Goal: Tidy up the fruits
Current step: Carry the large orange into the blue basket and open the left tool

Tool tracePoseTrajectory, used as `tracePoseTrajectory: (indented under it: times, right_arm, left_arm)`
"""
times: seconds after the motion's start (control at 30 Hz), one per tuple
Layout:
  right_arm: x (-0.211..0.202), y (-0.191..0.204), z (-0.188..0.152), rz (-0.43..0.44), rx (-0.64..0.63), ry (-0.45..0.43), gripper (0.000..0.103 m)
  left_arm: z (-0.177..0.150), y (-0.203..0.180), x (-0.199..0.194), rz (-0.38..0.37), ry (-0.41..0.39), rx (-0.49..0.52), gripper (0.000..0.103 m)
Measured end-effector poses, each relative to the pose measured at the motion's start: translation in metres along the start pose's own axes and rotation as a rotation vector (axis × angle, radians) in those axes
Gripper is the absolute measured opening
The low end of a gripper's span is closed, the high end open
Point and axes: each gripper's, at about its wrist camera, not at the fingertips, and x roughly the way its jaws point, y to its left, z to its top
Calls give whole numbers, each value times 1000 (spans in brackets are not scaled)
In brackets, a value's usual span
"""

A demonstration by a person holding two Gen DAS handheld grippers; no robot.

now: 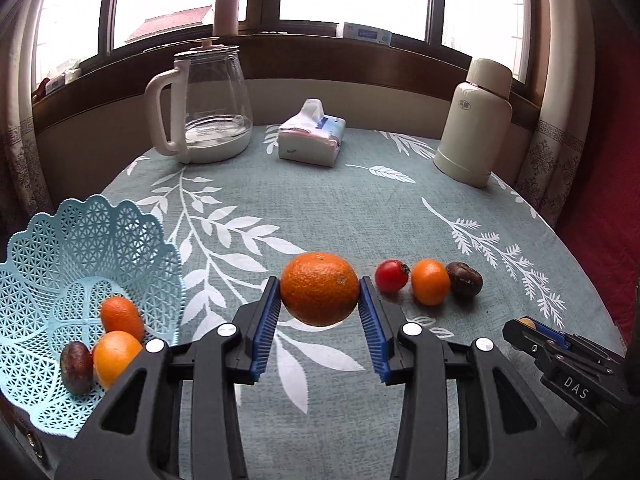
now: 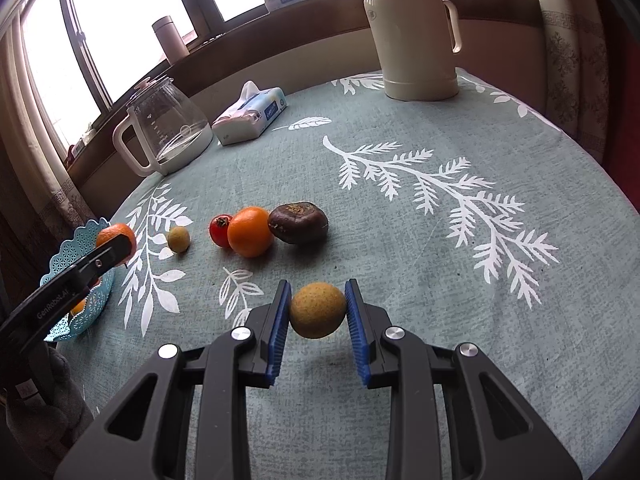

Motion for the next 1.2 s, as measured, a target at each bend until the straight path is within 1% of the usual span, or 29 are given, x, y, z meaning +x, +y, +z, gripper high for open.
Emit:
tracePoseTrajectory:
  times: [0.33, 0.53, 0.83, 1.07, 1.2]
  right_arm:
    - [0, 1, 1, -8, -6, -6, 28]
    - [0, 2, 1, -13, -9, -6, 28]
    - [1, 3, 1, -29, -14, -6, 28]
    - [2, 4, 0, -43, -20, -3, 28]
    - [2, 5, 0, -53, -24, -5, 28]
  left_arm:
    - [2, 61, -26, 136, -41, -87, 41]
    - [-2, 95, -38, 199, -54, -138, 41]
    - [-11, 130, -44, 272, -51, -187, 41]
    - [-15, 148, -45, 299, -48, -224, 41]
    - [-14, 155, -49, 319, -61, -235, 42]
